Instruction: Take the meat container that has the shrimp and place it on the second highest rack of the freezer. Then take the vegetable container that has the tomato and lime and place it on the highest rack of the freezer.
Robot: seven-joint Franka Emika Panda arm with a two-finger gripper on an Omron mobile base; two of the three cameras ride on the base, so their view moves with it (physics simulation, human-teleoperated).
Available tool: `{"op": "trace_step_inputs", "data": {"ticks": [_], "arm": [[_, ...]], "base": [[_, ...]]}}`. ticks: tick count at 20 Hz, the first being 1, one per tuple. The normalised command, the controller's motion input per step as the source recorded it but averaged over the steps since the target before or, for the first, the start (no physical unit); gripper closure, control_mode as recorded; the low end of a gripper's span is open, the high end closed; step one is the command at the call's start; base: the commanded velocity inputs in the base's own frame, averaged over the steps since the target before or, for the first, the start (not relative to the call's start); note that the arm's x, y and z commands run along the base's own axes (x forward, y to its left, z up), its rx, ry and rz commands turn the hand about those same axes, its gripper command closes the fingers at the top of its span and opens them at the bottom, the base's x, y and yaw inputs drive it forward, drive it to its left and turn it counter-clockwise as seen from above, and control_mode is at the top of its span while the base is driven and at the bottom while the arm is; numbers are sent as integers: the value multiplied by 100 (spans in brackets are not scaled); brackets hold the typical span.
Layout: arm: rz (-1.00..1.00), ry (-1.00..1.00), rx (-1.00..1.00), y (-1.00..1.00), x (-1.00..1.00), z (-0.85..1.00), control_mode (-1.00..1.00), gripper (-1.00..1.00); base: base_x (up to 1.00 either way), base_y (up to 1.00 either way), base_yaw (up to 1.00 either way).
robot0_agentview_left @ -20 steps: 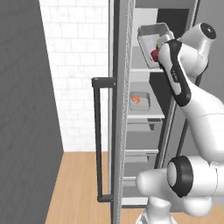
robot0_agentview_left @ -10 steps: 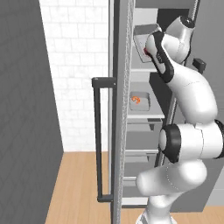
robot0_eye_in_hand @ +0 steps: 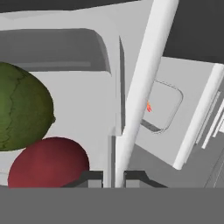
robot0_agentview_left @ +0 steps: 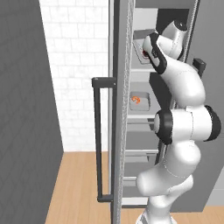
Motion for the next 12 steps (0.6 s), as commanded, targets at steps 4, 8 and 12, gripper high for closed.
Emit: {"op": "trace_step_inputs", "data": {"ticks": [4,8,12], "arm": [[-4,5,0,-12,58,-36,-100,100],[-5,7,0,-10,51,-41,-100,100],[-4,2,0,-18,48,-14,-100,100]], "base": [[0,0,0],[0,0,0],[0,0,0]]}}
